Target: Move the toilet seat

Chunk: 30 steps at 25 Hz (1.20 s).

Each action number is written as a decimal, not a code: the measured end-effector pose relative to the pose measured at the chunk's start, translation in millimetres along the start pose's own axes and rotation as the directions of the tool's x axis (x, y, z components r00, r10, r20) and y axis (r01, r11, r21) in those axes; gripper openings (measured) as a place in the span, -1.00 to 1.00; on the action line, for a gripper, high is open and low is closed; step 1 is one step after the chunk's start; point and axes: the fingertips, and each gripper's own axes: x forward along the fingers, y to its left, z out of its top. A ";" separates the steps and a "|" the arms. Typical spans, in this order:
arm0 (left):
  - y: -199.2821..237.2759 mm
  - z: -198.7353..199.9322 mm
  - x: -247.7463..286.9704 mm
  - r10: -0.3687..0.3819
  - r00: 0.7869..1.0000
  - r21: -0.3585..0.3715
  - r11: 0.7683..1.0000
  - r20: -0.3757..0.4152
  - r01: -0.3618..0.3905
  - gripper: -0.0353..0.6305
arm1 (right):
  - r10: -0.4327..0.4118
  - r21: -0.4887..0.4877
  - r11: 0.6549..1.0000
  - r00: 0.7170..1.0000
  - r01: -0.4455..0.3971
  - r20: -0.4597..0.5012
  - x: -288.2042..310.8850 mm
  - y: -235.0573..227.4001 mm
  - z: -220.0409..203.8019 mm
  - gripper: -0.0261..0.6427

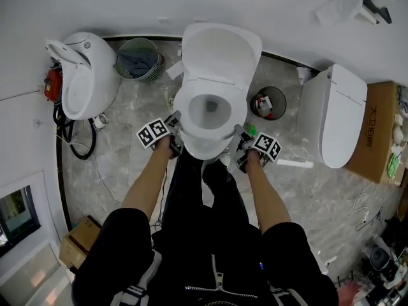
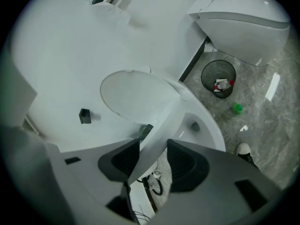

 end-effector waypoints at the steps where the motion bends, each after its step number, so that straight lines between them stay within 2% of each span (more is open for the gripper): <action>1: -7.0 7.5 1.7 -0.014 1.000 -0.007 1.000 0.008 0.014 -0.30 | 0.006 0.007 1.000 1.000 -0.006 0.016 0.6 7.3 6.3 -0.37; 9: -57.8 56.3 16.7 -0.121 0.992 -0.074 0.990 0.021 0.122 -0.22 | 0.074 0.125 0.988 0.986 -0.092 0.147 3.2 53.7 57.1 -0.34; 14: -82.6 84.5 32.3 -0.170 0.984 -0.119 0.978 0.049 0.174 -0.22 | 0.097 0.195 0.970 0.964 -0.148 0.248 11.6 75.8 88.7 -0.36; 24: -117.3 130.4 67.2 -0.208 0.977 -0.140 0.967 0.045 0.212 -0.21 | 0.080 0.247 0.950 0.917 -0.188 0.390 34.9 102.0 143.3 -0.34; 30: -136.0 155.4 93.0 -0.242 0.969 -0.142 0.959 0.044 0.246 -0.26 | 0.046 0.249 0.953 0.898 -0.171 0.438 52.5 116.8 178.2 -0.34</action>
